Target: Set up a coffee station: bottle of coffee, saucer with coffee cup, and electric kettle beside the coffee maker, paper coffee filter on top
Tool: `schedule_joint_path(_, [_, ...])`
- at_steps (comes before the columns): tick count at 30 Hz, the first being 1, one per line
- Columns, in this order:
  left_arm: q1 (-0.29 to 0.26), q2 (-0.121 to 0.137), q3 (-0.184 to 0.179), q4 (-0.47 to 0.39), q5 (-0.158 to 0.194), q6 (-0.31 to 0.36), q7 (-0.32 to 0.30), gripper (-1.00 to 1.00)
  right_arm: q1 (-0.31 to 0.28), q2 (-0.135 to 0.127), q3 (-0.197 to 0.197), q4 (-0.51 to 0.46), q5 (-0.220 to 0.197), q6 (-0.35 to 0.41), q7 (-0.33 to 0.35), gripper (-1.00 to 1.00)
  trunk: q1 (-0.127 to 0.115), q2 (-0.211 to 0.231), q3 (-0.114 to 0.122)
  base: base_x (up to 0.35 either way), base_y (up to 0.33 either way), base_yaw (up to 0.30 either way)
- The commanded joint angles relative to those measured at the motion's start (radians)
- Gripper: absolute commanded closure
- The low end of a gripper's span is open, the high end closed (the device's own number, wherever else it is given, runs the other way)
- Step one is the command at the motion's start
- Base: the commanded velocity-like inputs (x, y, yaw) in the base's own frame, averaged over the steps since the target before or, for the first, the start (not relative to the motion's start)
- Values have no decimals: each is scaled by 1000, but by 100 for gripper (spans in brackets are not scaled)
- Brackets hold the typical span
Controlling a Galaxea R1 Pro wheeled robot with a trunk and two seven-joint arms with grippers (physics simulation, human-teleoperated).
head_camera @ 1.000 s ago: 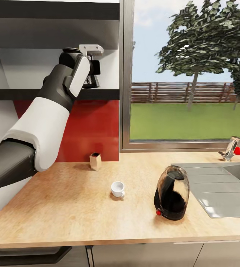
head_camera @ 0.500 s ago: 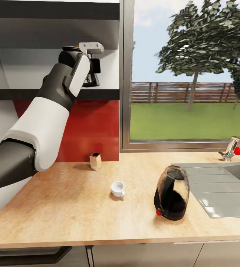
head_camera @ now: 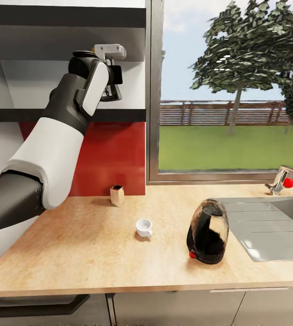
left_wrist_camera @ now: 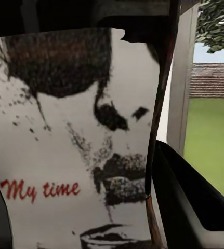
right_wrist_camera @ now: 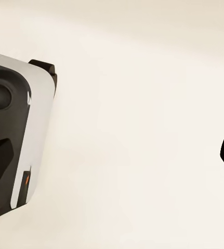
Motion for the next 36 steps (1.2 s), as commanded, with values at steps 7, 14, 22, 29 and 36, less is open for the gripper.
schedule_joint_path(7, [-1, 0, -1, -1, 7, 4, 6, 100, -2, 1, 7, 3, -8, -5, 10, -100, 0, -1, -1, -162, 0, 0])
schedule_joint_path(14, [-1, 0, -1, -1, 7, 4, 6, 100, -2, -1, 6, 3, 0, -5, 11, -100, 0, -1, -1, -20, 0, 0])
schedule_joint_path(22, [-1, 0, -1, -1, 7, 4, 6, 100, -2, -1, 6, 3, 0, -5, 11, -100, 0, -1, -1, -1, -76, -70])
schedule_joint_path(29, [-1, 0, -1, -1, 7, 4, 6, 100, -2, -2, 6, 3, 0, -5, 11, -100, 0, -1, -1, 0, -13, -230])
schedule_joint_path(36, [-1, 0, 0, -1, 7, 4, 6, 100, -2, -2, 6, 3, 0, -5, 11, -100, 0, -1, -1, 0, -2, -250])
